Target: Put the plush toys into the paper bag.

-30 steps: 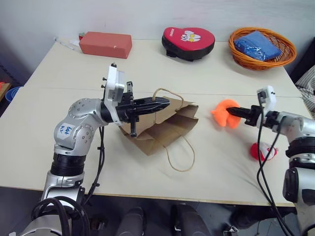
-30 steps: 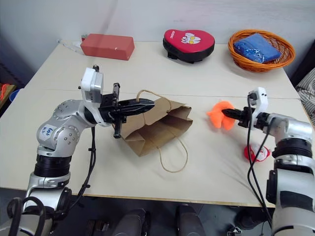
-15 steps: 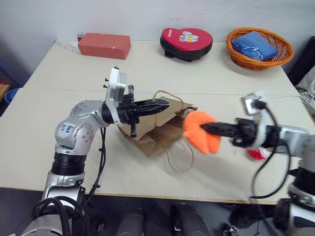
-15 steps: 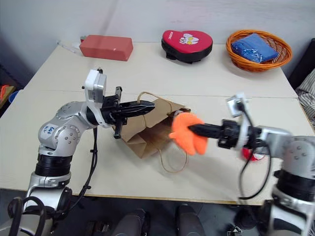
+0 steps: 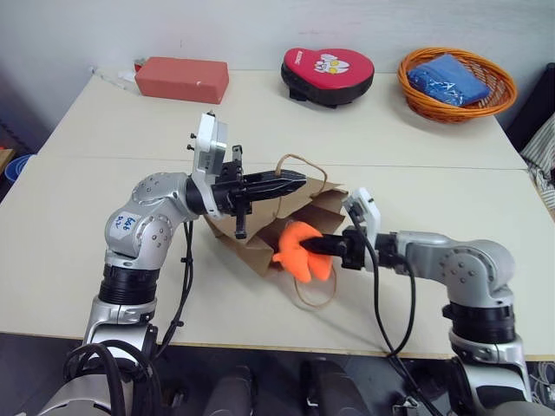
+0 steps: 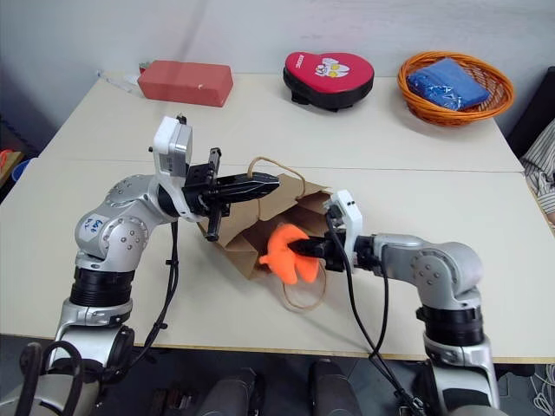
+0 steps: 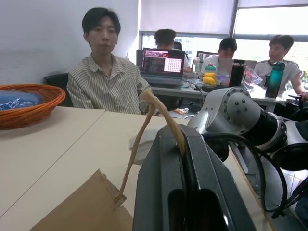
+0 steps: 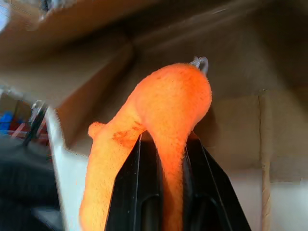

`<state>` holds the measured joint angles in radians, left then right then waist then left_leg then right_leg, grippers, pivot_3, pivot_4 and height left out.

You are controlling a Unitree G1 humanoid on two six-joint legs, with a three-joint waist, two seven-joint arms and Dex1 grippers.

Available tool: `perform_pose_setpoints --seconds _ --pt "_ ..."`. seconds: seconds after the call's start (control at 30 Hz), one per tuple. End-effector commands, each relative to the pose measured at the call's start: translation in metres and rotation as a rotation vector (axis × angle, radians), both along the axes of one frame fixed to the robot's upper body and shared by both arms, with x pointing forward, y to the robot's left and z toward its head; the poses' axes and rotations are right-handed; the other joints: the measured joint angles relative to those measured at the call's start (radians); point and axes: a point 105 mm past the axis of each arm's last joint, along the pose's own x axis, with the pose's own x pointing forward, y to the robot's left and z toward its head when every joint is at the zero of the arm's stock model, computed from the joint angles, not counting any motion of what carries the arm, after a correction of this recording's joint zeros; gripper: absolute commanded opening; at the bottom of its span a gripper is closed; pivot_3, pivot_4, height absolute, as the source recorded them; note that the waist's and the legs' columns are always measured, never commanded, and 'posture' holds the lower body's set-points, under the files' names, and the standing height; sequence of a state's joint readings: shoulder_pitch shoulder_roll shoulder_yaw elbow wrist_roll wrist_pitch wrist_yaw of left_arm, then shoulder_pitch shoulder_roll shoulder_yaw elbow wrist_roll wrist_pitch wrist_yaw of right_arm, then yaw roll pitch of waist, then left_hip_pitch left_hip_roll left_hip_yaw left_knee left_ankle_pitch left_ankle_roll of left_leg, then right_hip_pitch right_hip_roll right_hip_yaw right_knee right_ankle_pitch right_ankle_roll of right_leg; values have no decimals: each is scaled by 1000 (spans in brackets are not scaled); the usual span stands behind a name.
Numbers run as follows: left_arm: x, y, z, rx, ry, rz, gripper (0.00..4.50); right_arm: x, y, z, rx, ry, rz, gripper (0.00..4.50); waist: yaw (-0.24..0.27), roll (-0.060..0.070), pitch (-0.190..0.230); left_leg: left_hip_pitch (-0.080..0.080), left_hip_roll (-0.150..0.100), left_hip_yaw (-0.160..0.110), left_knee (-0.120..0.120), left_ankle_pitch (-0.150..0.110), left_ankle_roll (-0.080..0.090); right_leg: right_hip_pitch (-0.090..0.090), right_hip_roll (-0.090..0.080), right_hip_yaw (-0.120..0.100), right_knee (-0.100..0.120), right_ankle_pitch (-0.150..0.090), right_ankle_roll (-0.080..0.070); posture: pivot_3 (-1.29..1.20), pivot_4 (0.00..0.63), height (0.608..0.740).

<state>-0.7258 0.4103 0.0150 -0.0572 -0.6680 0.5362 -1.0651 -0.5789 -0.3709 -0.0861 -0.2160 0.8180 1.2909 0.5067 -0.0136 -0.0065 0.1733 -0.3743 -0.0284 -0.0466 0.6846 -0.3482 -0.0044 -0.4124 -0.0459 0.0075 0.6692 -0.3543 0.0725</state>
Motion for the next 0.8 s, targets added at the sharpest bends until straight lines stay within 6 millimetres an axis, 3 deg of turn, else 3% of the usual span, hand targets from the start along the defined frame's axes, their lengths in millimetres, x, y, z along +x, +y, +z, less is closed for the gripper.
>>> perform_pose_setpoints --seconds 0.03,0.17,0.37,0.47,0.6,0.8 --pt "-3 0 7 -21 -29 -6 0 18 10 22 60 -80 -59 30 -6 0 0 0 0 0 0 0 0 0 0 0 1 0 0 0 150 740" --pt "-4 1 7 -25 -27 -7 0 33 14 24 75 -75 -99 30 -14 0 0 0 0 -1 -1 0 0 0 0 -1 2 0 0 0 150 740" --pt "-4 1 7 -38 -28 1 0 53 27 8 89 -69 -197 30 -18 0 0 0 0 0 -1 0 0 -1 0 -1 3 0 0 0 150 740" --pt "-3 1 7 -43 -30 10 0 55 30 5 102 -77 -208 1022 -19 0 0 0 0 0 -1 0 0 -1 0 0 3 0 0 0 150 740" --pt "-2 4 8 -51 -33 27 0 50 25 15 147 -114 -203 2442 -19 0 0 0 0 0 -1 0 0 -1 0 -1 3 0 0 0 150 740" --pt "-1 8 7 -55 -33 46 0 -8 -23 34 148 -176 53 4399 -3 0 0 -1 -1 -2 -1 0 0 1 -1 -1 0 0 0 0 150 740"
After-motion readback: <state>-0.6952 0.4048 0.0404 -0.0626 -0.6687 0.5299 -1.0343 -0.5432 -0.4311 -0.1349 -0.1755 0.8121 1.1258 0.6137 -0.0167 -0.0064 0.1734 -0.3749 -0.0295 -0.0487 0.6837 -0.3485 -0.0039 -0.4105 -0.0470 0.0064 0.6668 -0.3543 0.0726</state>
